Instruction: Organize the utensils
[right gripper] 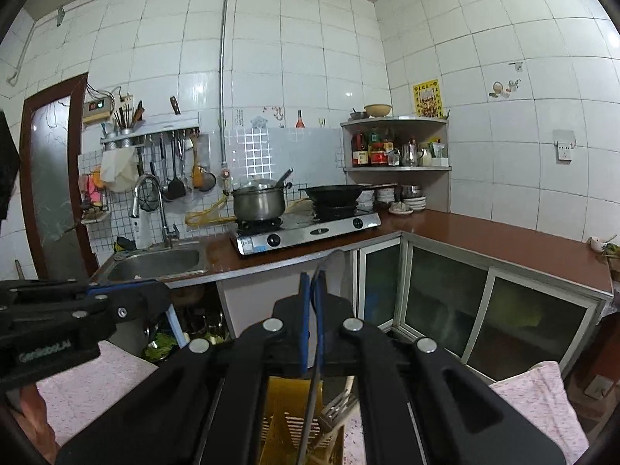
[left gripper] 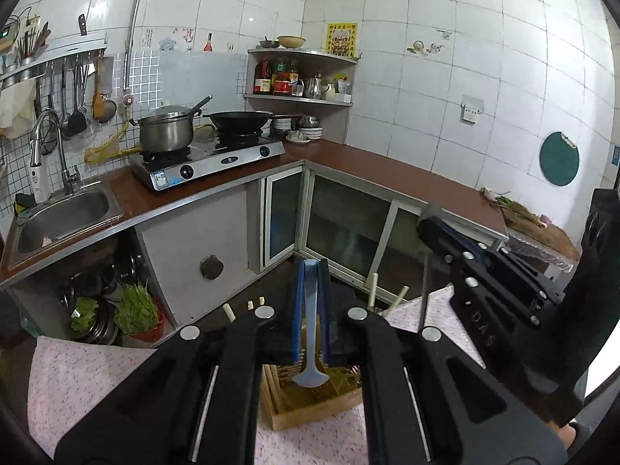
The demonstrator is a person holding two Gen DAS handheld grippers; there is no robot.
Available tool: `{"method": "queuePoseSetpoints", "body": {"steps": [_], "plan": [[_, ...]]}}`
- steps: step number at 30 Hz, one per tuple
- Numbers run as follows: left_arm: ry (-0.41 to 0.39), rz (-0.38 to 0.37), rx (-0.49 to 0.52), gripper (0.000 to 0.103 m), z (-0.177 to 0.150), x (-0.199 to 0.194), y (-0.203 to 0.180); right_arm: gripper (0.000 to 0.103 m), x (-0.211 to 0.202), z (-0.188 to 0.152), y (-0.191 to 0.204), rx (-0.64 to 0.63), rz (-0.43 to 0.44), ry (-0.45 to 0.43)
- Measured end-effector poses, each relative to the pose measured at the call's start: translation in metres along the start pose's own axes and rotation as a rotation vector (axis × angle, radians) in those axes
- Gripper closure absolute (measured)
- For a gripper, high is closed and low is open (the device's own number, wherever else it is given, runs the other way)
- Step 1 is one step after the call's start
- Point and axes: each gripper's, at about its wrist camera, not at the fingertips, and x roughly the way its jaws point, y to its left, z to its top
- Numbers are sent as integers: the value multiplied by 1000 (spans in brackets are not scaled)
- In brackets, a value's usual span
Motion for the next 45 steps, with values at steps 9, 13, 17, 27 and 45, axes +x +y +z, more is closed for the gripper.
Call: {"method": "queuePoseSetpoints", "body": {"steps": [9,13,17,27,45], "plan": [[15,16,-5,98,-36,38,15,100,38,-46,0,-23,-3,26],[24,14,-36,97,-52,49,25,100,44,-58,-2,-29,2,34],[37,15,-58,97,-65,59,31,100,42,-63,-1,-56,13,33],[52,27,-66,87,-73,60,38,97,38,-64,-3,-51,28,52],[-108,88,-96,23,-59,-6,60,40,-24,-35,-26,7,2,-20]]}}
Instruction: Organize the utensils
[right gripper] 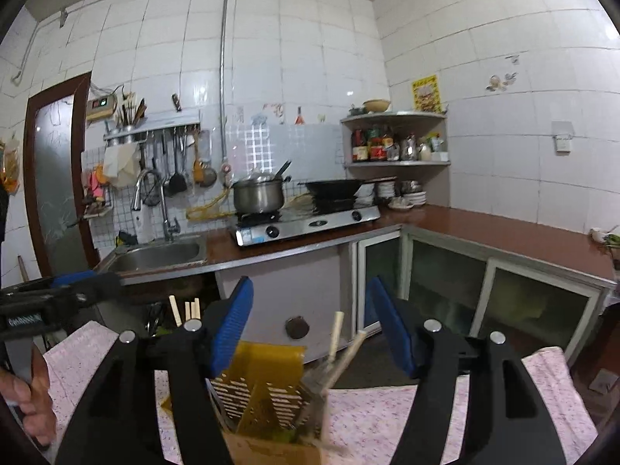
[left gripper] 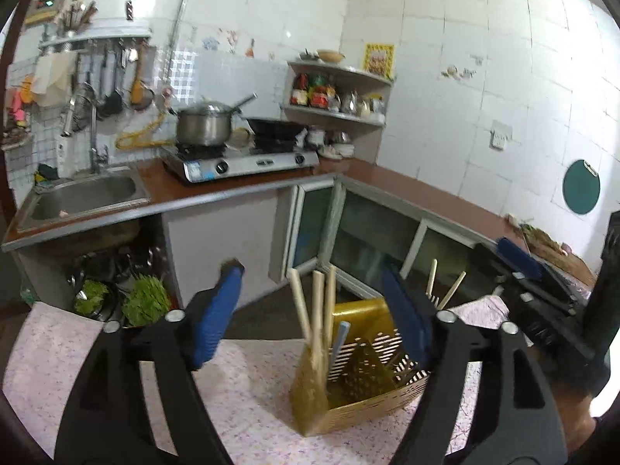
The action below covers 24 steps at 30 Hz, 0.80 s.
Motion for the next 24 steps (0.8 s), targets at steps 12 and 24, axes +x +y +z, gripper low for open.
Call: {"method": "queuePoseSetpoints", "body": {"steps": [12,24], "plan": [[-4,166,-19,5,-121,-140,55,27,-170,-89,8,7,-84,102],[-98,219,-4,5,-215,-220,45,24,-244,-155,34,-29,-105,50]]}}
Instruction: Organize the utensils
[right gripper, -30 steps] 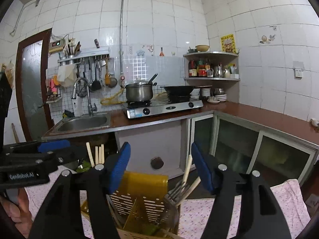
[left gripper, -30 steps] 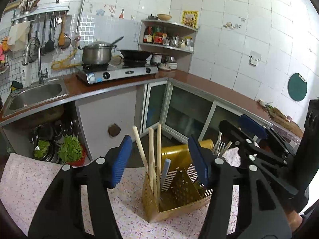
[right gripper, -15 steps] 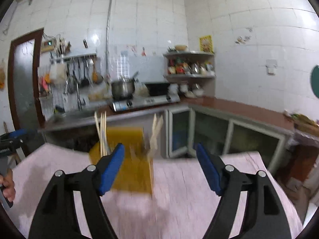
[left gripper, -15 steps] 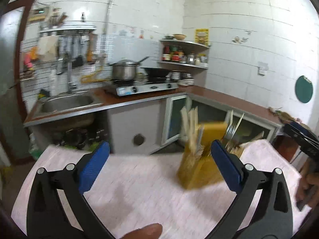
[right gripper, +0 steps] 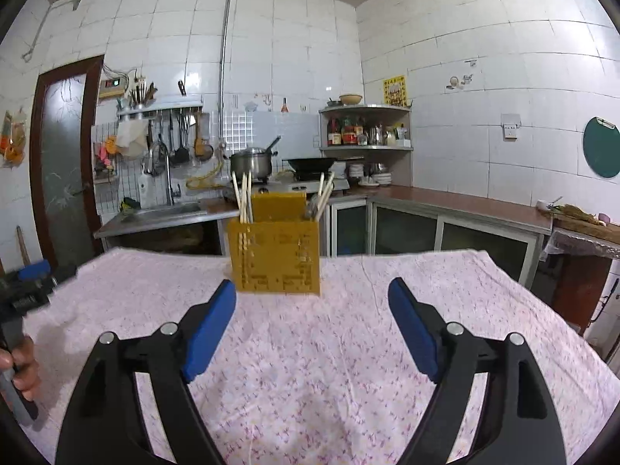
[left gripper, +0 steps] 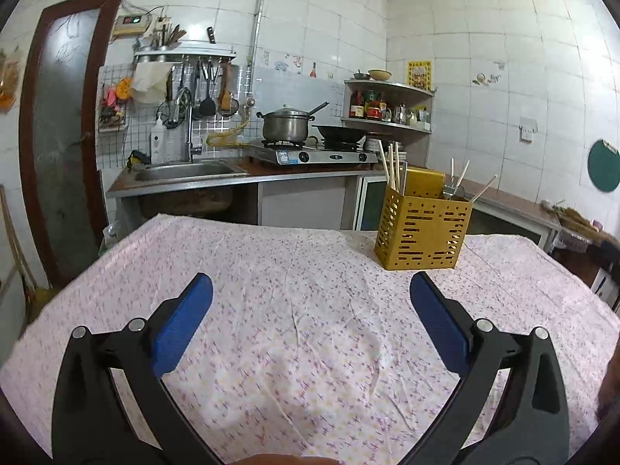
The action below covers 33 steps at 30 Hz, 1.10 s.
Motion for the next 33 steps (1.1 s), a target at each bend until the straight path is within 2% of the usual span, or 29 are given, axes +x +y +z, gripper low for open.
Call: {"method": "queuePoseSetpoints", "body": {"steps": [1,5,11,19,33], "plan": [[-13,10,6,5,-2,-3,-2,24,3,-2,2,-16,-8,40],[-57,45,25,5,-5,-14,-11,21,-5,-3,5,-38,-25,7],[-88,99,56,5,-6,-22,-14,20,-8,1,2,-38,-36,4],[-30,40,30,5,-7,-15,-13,19,-4,1,-7,-3,-44,24],[-40,49,28,5,-7,-18,-13,19,3,0,-5,5,-45,37]]}}
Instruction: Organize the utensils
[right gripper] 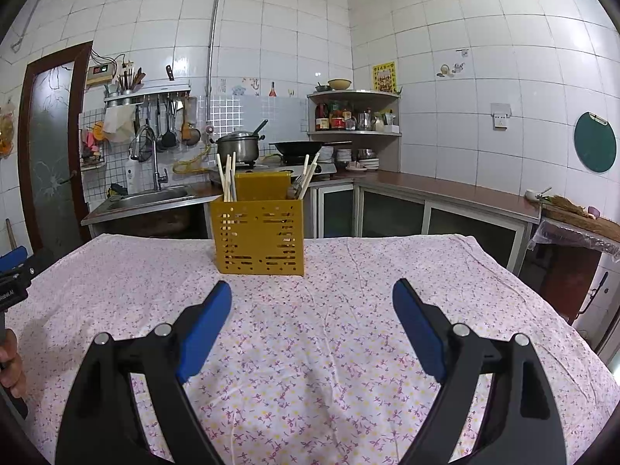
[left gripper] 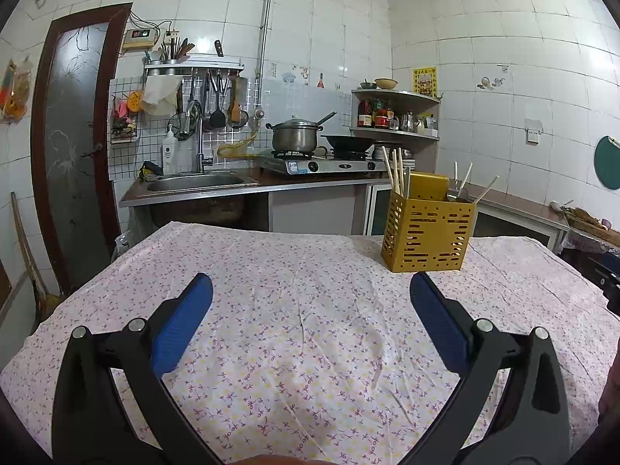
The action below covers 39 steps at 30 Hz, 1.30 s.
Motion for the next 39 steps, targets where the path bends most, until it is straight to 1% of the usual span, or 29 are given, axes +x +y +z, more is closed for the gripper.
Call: {"method": "queuePoseSetpoints", "body": {"steps": [7,39], "plan": [[1,-3,-17,5,0,1,4,19,-1,0,1,9,4,2],[1,5,-16,5,0,0,5,19,-1,-3,6,10,16,11]]}}
